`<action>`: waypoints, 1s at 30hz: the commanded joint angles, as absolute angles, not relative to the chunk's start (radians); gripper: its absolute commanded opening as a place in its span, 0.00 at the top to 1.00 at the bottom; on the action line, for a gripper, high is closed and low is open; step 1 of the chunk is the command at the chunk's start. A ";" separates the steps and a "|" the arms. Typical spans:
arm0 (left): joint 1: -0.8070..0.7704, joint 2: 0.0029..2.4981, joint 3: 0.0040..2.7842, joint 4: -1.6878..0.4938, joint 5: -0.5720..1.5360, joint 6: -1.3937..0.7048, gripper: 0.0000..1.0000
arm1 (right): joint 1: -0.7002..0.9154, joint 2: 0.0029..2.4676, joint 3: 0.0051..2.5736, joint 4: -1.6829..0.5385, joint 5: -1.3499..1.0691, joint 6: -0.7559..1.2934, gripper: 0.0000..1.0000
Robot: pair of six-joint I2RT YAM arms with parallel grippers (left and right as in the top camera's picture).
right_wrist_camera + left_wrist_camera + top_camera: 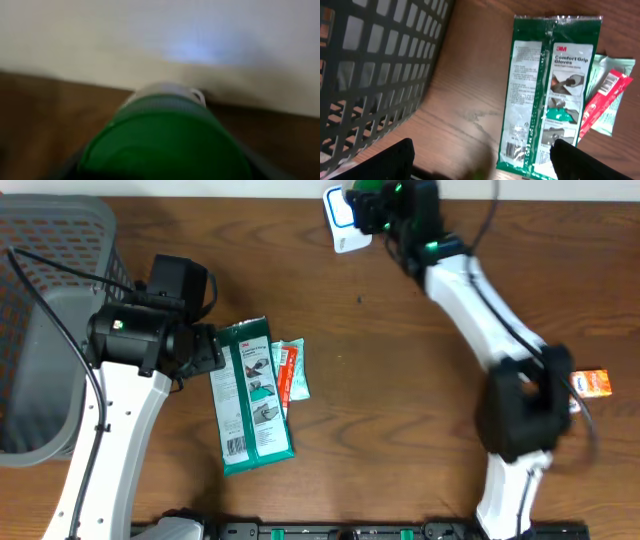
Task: Scan the item barcode
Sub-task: 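Carry the jar to the table's right edge with the right gripper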
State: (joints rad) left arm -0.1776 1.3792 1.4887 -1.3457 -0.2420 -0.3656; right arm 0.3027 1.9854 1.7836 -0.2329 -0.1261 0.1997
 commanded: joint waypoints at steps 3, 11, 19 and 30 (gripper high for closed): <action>-0.175 1.379 1.493 -1.349 -0.256 -0.363 0.12 | 0.243 1.673 1.814 -0.599 -0.146 0.038 0.99; -0.175 1.379 1.493 -1.349 -0.256 -0.363 0.12 | 0.126 1.603 1.802 -1.187 -0.041 0.023 0.99; -0.175 1.379 1.493 -1.349 -0.255 -0.363 0.12 | -0.009 1.628 1.509 -1.163 0.050 0.130 0.99; -0.175 1.379 1.493 -1.349 -0.255 -0.363 0.12 | -0.196 1.628 1.128 -0.793 0.063 0.213 0.99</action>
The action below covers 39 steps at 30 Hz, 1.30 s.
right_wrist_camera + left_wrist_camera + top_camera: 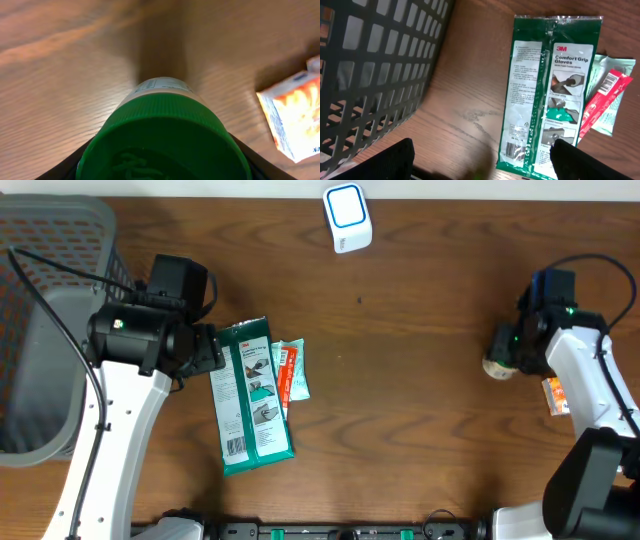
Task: Scan the item barcode
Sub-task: 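Carry the jar to the table's right edge with the right gripper, then set the jar down beside the orange packs and open the gripper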
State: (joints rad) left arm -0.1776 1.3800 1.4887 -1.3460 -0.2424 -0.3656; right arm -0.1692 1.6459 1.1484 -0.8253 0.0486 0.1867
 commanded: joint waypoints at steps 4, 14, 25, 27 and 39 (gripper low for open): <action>-0.175 1.379 1.493 -1.349 -0.256 -0.363 0.12 | -0.223 1.628 1.095 -0.729 0.087 0.213 0.99; -0.175 1.379 1.492 -1.349 -0.255 -0.363 0.12 | -0.244 1.628 1.034 -0.618 0.176 0.258 0.95; -0.175 1.379 1.492 -1.349 -0.255 -0.363 0.12 | -0.244 1.629 1.032 -0.610 0.249 0.258 0.68; -0.175 1.379 1.493 -1.349 -0.255 -0.363 0.12 | -0.244 1.629 1.032 -0.611 0.244 0.258 0.47; -0.175 1.379 1.493 -1.349 -0.256 -0.363 0.12 | -0.240 1.629 1.181 -0.758 0.169 0.254 0.01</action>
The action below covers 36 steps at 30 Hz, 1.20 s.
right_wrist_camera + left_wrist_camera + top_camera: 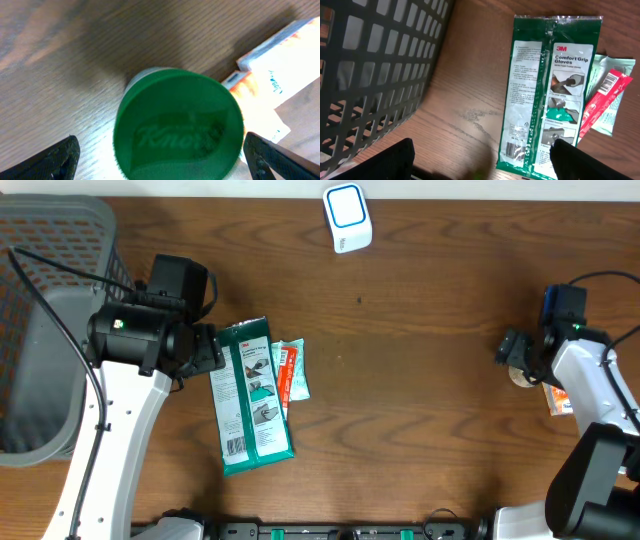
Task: Scan the item barcode
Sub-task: 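Set the jar down beside the orange packs and open the gripper, then move the right gripper to the red Nescafe stick and grasp it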
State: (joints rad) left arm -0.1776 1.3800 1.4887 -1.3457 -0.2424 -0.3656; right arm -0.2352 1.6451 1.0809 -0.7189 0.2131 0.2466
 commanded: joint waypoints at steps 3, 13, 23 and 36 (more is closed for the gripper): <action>-0.175 1.379 1.492 -1.349 -0.255 -0.363 0.12 | -0.225 1.629 1.297 -0.870 -0.006 0.253 0.01; -0.175 1.379 1.492 -1.349 -0.256 -0.363 0.12 | 0.016 1.631 1.394 -0.914 -0.426 0.186 0.01; -0.175 1.379 1.493 -1.349 -0.256 -0.363 0.12 | 0.391 1.701 1.237 -0.534 -0.487 0.337 0.01; -0.175 1.379 1.493 -1.349 -0.256 -0.363 0.12 | 0.714 1.959 1.193 -0.217 -0.337 0.337 0.55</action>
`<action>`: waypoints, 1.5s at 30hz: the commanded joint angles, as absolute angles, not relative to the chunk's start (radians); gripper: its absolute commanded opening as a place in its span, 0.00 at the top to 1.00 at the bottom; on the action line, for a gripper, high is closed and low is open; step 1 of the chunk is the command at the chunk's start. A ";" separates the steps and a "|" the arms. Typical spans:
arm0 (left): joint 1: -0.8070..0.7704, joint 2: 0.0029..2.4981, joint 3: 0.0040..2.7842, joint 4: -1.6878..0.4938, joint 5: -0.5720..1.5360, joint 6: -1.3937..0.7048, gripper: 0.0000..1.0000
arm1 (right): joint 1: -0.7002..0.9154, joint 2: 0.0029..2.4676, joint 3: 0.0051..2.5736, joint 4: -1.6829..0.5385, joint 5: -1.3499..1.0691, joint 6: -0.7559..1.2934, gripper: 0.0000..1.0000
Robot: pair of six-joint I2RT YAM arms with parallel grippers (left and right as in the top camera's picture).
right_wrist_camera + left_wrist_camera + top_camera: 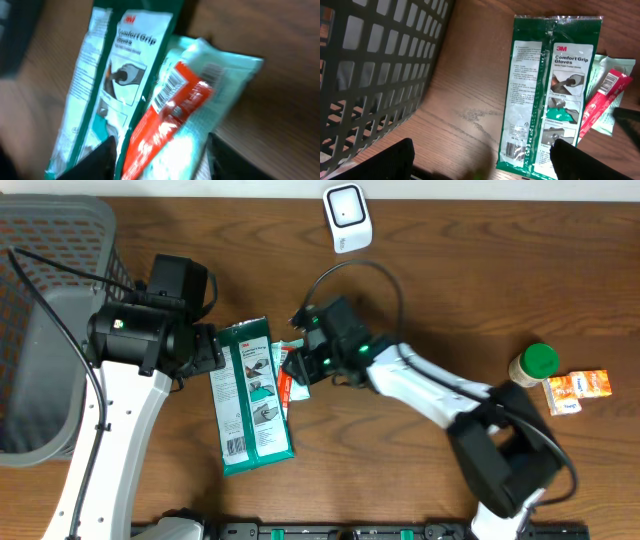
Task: Scan the item barcode
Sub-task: 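Move the right gripper to the red Nescafe stick and grasp it, then pull the red Nescafe stick out and carry it rightward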
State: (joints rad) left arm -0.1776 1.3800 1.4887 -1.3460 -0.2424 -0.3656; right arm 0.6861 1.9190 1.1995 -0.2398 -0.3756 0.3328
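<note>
A red sachet (172, 112) lies on a pale teal packet (220, 95), beside a green 3M gloves packet (252, 395). My right gripper (162, 160) hangs open just above the red and teal packets, one finger on each side; overhead it shows as right gripper (295, 368). The white scanner (345, 215) stands at the far edge. My left gripper (485, 165) is open over bare wood left of the gloves packet (550, 95), seen from above as left gripper (205, 350).
A grey mesh basket (45, 320) fills the far left. A green-lidded jar (535, 365) stands at the right next to an orange carton (580, 387). The right arm stretches across the middle of the table.
My right gripper has left the green-lidded jar standing by the orange carton and now hangs open over the red and teal packets at centre left. The left arm has not moved.
My right gripper held the green-lidded jar up at the scanner. Then it had the jar at the right side near the orange carton. Then it stood open around the jar set on the table, and now it is across the table over the packets.
</note>
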 commanded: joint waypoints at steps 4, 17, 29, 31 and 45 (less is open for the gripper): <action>-0.175 1.379 1.493 -1.349 -0.256 -0.363 0.12 | 0.728 1.983 1.193 -0.202 -0.337 0.371 0.68; -0.175 1.379 1.492 -1.349 -0.256 -0.363 0.12 | 0.723 1.980 1.193 -0.179 -0.339 0.381 0.84; -0.175 1.379 1.493 -1.349 -0.255 -0.363 0.12 | 0.740 1.977 1.192 -0.244 -0.398 0.546 0.75; -0.175 1.379 1.492 -1.349 -0.256 -0.363 0.12 | 0.758 1.977 1.190 -0.239 -0.366 0.546 0.75; -0.175 1.379 1.493 -1.349 -0.255 -0.363 0.12 | 0.791 1.956 1.190 -0.241 -0.218 0.459 0.99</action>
State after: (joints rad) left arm -0.1776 1.3800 1.4887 -1.3460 -0.2424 -0.3656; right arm 0.8017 1.9812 1.1954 -0.2344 -0.2501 0.5293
